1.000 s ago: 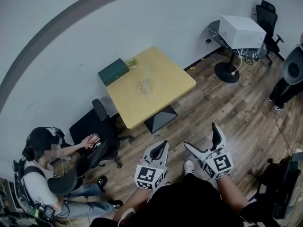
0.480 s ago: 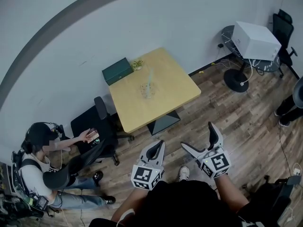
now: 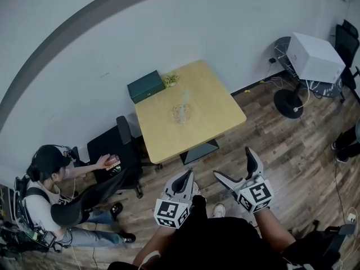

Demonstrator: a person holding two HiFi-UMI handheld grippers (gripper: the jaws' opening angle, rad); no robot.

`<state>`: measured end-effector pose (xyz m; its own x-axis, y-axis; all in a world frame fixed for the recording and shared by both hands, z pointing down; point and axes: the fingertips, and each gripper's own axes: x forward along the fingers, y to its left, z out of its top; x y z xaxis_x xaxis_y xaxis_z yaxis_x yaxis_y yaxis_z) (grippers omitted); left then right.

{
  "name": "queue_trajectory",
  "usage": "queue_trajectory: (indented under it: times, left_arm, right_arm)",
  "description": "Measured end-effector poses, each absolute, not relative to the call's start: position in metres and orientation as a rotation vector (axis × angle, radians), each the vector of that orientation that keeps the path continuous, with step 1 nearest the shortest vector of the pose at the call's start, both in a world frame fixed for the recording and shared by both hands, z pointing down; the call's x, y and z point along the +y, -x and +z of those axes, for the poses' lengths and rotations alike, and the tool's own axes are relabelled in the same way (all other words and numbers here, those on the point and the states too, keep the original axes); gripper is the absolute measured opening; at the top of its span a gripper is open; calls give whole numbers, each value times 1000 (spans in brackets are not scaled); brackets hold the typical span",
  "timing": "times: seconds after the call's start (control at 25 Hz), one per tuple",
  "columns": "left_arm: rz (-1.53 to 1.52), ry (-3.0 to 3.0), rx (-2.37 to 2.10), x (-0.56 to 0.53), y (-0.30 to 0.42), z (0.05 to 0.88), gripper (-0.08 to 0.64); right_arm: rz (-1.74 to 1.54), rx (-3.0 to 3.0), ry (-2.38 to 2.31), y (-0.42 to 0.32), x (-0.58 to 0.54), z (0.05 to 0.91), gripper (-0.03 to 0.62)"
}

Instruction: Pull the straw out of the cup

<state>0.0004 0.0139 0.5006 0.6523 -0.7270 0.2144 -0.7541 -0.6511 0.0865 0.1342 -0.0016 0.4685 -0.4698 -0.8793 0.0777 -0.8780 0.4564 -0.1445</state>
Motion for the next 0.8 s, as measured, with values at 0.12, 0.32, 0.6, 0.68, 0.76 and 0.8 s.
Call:
queue_trajectory:
  times: [0.12, 0.32, 0.6, 0.68, 0.76, 0.8]
  left_arm:
    - [230, -2683, -1240, -8, 8, 503, 18]
    - [214, -2667, -1260, -55, 25, 505, 18]
    - [213, -2668, -1268, -124, 43, 505, 18]
    - [210, -2663, -1273, -141, 50, 505, 18]
    - [208, -2657, -1271, -158, 56, 505, 18]
    - [208, -2656, -1266, -167, 59, 505, 18]
  right_arm:
    - [-263, 2691, 1594, -125, -22, 469, 597]
    - [-269, 2738, 1555, -100, -68, 470, 597]
    - [-330, 2756, 1495, -68, -137, 479, 597]
    - [-351, 2754, 1495, -62, -154, 482, 595]
    - [-359, 2756, 1500, -56, -172, 483, 595]
    - [-360, 2758, 1502, -54, -181, 482, 595]
